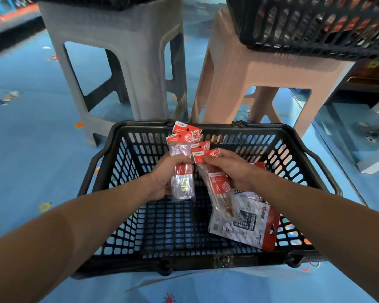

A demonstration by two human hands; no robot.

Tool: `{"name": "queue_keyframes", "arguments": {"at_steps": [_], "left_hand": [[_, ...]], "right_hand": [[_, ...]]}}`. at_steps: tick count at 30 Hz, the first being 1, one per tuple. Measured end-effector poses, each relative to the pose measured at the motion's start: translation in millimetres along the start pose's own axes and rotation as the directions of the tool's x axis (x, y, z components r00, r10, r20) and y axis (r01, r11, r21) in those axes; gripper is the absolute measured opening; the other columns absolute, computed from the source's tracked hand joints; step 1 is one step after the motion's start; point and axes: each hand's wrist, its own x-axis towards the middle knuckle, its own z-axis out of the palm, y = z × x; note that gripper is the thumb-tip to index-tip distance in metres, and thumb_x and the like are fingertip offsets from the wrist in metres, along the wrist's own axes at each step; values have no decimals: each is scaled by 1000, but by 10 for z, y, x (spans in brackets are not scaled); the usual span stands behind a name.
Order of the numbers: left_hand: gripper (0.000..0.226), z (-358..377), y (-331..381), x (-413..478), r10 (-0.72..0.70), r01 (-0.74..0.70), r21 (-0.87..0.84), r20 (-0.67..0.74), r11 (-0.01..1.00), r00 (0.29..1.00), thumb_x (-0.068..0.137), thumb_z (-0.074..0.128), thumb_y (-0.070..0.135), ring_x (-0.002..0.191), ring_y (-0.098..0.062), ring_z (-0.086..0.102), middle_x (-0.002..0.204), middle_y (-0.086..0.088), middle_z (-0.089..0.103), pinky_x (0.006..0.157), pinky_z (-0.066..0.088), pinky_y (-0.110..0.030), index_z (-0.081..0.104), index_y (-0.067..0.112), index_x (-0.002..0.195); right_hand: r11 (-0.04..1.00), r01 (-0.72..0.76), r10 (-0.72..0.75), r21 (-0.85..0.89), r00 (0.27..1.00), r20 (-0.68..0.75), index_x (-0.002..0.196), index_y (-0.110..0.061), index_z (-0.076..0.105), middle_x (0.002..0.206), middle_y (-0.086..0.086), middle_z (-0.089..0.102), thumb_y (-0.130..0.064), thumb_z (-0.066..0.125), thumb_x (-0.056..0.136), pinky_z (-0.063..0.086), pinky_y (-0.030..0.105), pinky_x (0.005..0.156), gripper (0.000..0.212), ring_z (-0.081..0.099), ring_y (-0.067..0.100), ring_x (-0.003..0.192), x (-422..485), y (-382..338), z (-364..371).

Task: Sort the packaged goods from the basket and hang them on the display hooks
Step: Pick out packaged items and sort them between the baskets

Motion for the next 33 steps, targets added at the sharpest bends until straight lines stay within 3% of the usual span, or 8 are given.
{"name": "queue_keyframes", "arguments": {"at_steps": [3, 8, 10, 14, 20, 24, 27, 33], "left_hand": [[37, 9, 8, -39, -10, 13, 46, -54, 999, 998, 89, 66, 37, 86, -27, 74, 95, -7, 76, 74, 61, -40, 64, 18, 120], [30, 49, 10, -164, -21, 27, 137, -43, 990, 999, 95, 60, 34, 93, -31, 75, 99, -11, 76, 82, 57, -45, 63, 14, 117], [28, 121, 46, -237, -27, 28, 132, -6, 991, 1000, 99, 53, 36, 89, -27, 74, 99, -10, 76, 82, 56, -44, 65, 13, 108], [52, 184, 128, -320, -85, 84, 78, 9, 993, 996, 98, 39, 54, 103, -33, 68, 104, -13, 77, 97, 50, -49, 69, 14, 108], [82, 190, 204, -412, -132, 126, 93, 62, 988, 989, 83, 40, 90, 115, -35, 68, 119, -13, 75, 100, 51, -55, 69, 25, 123], [78, 131, 186, -418, -68, 65, 30, 113, 997, 991, 87, 48, 82, 116, -34, 70, 123, -16, 73, 109, 44, -58, 64, 22, 134], [60, 148, 198, -431, -13, 14, 0, 111, 1000, 994, 100, 42, 64, 91, -25, 74, 101, -12, 78, 97, 49, -48, 68, 16, 121], [60, 184, 160, -422, -22, 30, -92, 80, 995, 997, 93, 52, 63, 89, -33, 68, 100, -19, 72, 107, 46, -58, 75, 10, 104]], "right_hand": [[998, 23, -24, 64, 1000, 10, 120, -9, 63, 98, 9, 74, -18, 65, 98, 55, 47, 89, 24, 71, 24, 87, -25, -59, -20], [989, 17, -18, 149, 1000, 4, 122, -7, 62, 95, 9, 75, -18, 67, 96, 56, 43, 83, 29, 73, 25, 82, -66, -179, 51], [990, 18, -22, 143, 999, 29, 119, -9, 63, 103, 13, 75, -17, 69, 93, 56, 49, 91, 28, 73, 30, 90, -83, -171, 125], [994, 53, -56, 97, 998, 28, 127, -7, 61, 116, 17, 73, -21, 72, 93, 50, 59, 104, 38, 69, 39, 112, -114, -151, 221], [993, 95, -95, 68, 995, 1, 119, -6, 64, 103, 12, 77, -23, 60, 102, 57, 50, 95, 24, 73, 30, 100, -146, -217, 291], [992, 128, -128, 1, 991, -25, 109, -11, 64, 81, 2, 76, -26, 47, 109, 60, 36, 72, 22, 74, 15, 75, -182, -246, 296], [989, 133, -137, -69, 989, -58, 113, -11, 60, 84, 5, 74, -30, 37, 112, 61, 32, 64, 30, 73, 17, 74, -206, -272, 314], [933, 201, -262, -298, 948, -180, 115, -9, 51, 105, 18, 67, -31, 34, 112, 63, 50, 74, 28, 71, 33, 93, -177, -316, 357]]}}
